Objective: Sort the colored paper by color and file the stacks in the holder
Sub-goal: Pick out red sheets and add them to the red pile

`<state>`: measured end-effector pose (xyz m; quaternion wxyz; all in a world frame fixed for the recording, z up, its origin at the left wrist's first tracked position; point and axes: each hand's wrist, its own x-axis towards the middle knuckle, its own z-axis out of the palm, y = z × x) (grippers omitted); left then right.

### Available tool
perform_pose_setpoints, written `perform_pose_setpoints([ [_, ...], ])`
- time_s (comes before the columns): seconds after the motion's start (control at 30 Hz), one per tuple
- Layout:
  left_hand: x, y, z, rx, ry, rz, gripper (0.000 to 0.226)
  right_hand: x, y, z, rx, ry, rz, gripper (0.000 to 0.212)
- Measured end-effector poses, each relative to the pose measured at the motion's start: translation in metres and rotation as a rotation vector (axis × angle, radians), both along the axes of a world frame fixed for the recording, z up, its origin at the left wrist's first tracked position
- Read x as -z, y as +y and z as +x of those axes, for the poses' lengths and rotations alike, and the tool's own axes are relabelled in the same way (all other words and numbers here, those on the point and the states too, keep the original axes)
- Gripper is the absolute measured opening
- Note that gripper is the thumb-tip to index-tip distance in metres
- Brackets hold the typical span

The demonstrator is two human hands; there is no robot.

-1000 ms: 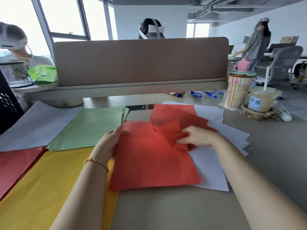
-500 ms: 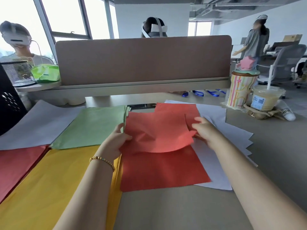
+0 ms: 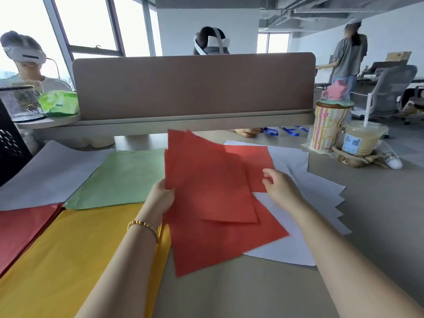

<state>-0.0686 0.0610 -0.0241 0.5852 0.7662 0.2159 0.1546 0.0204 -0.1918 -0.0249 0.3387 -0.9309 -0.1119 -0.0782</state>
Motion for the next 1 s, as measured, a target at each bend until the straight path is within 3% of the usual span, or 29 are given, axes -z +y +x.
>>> perform_pose_setpoints([
  [0.13, -0.001, 0.008, 0.0, -0.235, -0.152, -0.218, 0.025, 0.005, -0.002, 0.0, -0.145, 0.139, -0.308, 0.06],
  [0.33, 0.0, 0.014, -0.001, -0.25, -0.157, -0.508, 0.028, -0.004, 0.007, 0.005, -0.155, 0.043, -0.554, 0.034],
  [0.53, 0.001, 0.022, 0.0, -0.289, -0.148, -0.615, 0.022, -0.005, 0.012, -0.001, -0.134, -0.125, -0.711, 0.031],
  [0.7, -0.005, 0.017, -0.003, -0.2, -0.118, -0.612, 0.02, -0.003, 0.019, -0.01, -0.033, -0.219, -0.665, 0.034],
  [0.8, -0.006, 0.015, -0.006, -0.104, -0.116, -0.599, 0.016, 0.001, 0.023, -0.007, 0.018, -0.148, -0.592, 0.039],
  [0.87, -0.006, 0.013, -0.007, -0.064, -0.115, -0.573, 0.018, 0.007, 0.024, -0.004, -0.071, -0.03, -0.489, 0.046],
  [0.93, -0.008, 0.011, -0.008, -0.034, -0.1, -0.535, 0.017, 0.011, 0.025, 0.002, -0.098, 0.028, -0.274, 0.059],
  [1.0, -0.01, 0.011, -0.01, -0.045, -0.095, -0.506, 0.018, 0.01, 0.022, 0.007, 0.008, 0.026, -0.293, 0.046],
])
